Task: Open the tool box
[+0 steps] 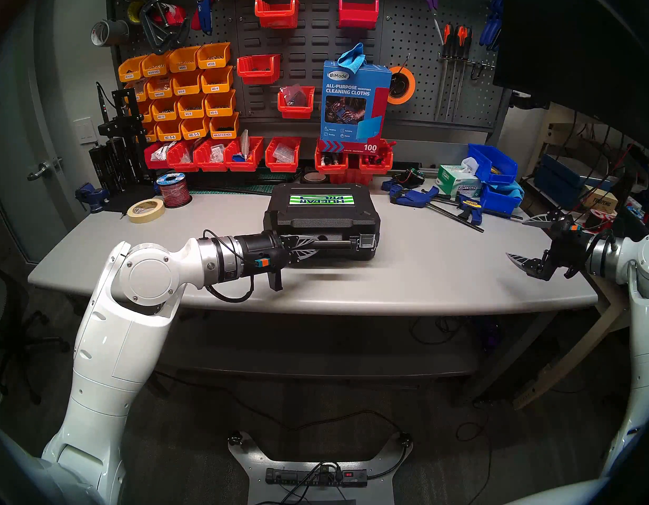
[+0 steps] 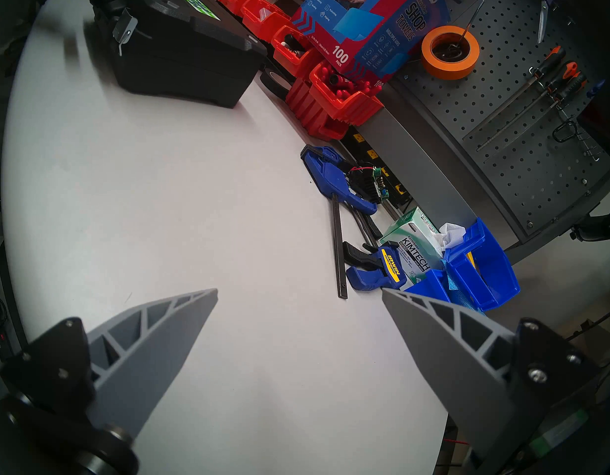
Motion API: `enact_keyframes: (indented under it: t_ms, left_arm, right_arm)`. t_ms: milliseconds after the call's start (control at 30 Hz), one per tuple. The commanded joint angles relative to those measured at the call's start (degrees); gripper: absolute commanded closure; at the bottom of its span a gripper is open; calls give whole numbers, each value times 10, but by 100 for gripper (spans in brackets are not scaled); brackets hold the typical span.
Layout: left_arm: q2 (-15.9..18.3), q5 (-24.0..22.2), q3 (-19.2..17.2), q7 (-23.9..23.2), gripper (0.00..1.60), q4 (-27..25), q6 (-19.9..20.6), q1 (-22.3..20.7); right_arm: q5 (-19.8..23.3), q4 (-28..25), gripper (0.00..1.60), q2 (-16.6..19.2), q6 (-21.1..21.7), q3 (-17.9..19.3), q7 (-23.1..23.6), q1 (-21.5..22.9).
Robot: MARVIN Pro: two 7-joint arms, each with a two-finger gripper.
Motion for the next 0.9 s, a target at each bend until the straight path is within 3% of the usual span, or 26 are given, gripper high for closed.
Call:
enact_keyframes:
  t_ms: [0,33,67,100,300,467,767,833,867]
  left_arm:
    - [-12,-8,-19,18,160,-7,10,-11]
    - [-15,-8,-21,21,117,-8,11,-10]
    - [-18,-9,-22,21,85,-10,20,-10]
    - [-20,-9,-23,22,1,-12,26,-9]
    - [-32,-35,-36,19,0,-31,61,-7]
    - [-54,-79,-62,7,0,-52,125,-5]
    - [-8,-155,-143,-70,0,-76,234,-14]
    - [4,-161,-151,-77,0,-71,226,-15]
    - [20,-171,-174,-103,0,-60,232,-17]
  right_arm:
    - [-1,-3,0,3,0,2,0,1]
    - [-1,-3,0,3,0,2,0,1]
    - [-1,-3,0,3,0,2,0,1]
    - [-1,-3,0,3,0,2,0,1]
    - [-1,-3,0,3,0,2,0,1]
    - [-1,-2,0,3,0,2,0,1]
    - [0,-2,0,2,0,2,0,1]
    - [0,-2,0,2,0,2,0,1]
    - [0,-2,0,2,0,2,0,1]
